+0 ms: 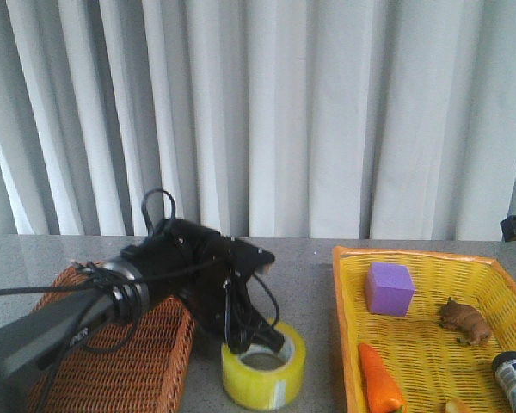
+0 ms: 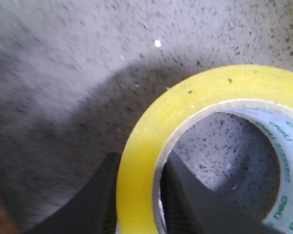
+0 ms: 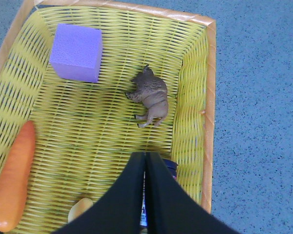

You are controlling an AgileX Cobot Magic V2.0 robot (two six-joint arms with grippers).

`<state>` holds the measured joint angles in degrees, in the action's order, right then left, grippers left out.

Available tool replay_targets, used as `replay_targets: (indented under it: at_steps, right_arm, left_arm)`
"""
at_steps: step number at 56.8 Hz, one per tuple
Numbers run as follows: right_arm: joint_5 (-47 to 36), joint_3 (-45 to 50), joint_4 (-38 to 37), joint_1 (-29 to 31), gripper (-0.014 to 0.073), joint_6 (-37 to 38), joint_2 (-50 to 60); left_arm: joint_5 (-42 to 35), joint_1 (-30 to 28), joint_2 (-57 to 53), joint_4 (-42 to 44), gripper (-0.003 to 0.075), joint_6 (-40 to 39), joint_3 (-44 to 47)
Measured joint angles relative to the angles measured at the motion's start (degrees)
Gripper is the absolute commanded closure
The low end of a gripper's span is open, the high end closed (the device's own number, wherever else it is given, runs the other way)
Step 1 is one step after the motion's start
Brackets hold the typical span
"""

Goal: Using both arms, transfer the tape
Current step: 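Lift the tape roll with the left gripper and lower it into the brown basket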

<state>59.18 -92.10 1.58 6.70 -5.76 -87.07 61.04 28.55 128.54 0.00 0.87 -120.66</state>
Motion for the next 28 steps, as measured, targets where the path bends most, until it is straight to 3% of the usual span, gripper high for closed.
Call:
replay_targets:
  at_steps: [16, 28]
  right_arm:
    - [0.0, 0.0, 0.0, 0.0, 0.0601, 0.0, 0.0]
    - [0.0, 0.0, 0.0, 0.0, 0.0601, 0.0, 0.0]
  left_arm:
    - [0.1, -0.5, -8.2, 2.8, 0.0727, 0.2, -10.7]
    - [3.9, -7.6, -14.5, 3.1, 0.0727, -0.9, -11.5]
